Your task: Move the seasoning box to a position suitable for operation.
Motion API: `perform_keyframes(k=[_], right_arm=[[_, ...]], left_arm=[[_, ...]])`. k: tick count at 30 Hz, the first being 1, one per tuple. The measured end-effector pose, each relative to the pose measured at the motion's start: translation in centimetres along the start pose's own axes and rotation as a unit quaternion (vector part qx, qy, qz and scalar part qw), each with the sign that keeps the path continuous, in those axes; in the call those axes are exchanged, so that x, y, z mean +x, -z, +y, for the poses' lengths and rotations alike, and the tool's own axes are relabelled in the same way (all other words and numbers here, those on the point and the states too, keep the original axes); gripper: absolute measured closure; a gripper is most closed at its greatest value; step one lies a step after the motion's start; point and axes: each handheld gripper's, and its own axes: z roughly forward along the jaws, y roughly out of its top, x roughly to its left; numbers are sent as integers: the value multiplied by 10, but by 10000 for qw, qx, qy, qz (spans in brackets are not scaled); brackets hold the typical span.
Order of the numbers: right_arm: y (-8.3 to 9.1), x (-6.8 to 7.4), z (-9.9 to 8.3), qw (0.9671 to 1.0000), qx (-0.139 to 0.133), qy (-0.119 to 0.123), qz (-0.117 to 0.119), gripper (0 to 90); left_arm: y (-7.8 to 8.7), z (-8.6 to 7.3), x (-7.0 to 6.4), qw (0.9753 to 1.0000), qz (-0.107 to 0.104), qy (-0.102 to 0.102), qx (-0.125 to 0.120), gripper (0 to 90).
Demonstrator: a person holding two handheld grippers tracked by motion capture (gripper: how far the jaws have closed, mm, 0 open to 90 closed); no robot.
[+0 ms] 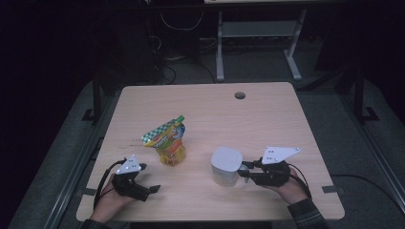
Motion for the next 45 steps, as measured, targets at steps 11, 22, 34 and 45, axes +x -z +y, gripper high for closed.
perform_keyframes(k=[11, 22, 34, 45], right_arm=[[4, 6, -9, 9998, 53, -29, 171, 668], [24, 7, -14, 9997, -119, -190, 61, 547], [46, 11, -28, 9991, -133, -382, -81, 783], [25, 24, -29, 9994, 61, -180, 279, 897]], left_arm=[[-2, 0, -1, 10000, -27, -12, 30, 0], [-1, 0, -1, 10000, -12, -14, 47, 0], [-1, 0, -2, 10000, -8, 27, 17, 0], [-1, 0, -2, 10000, -4, -34, 35, 0]])
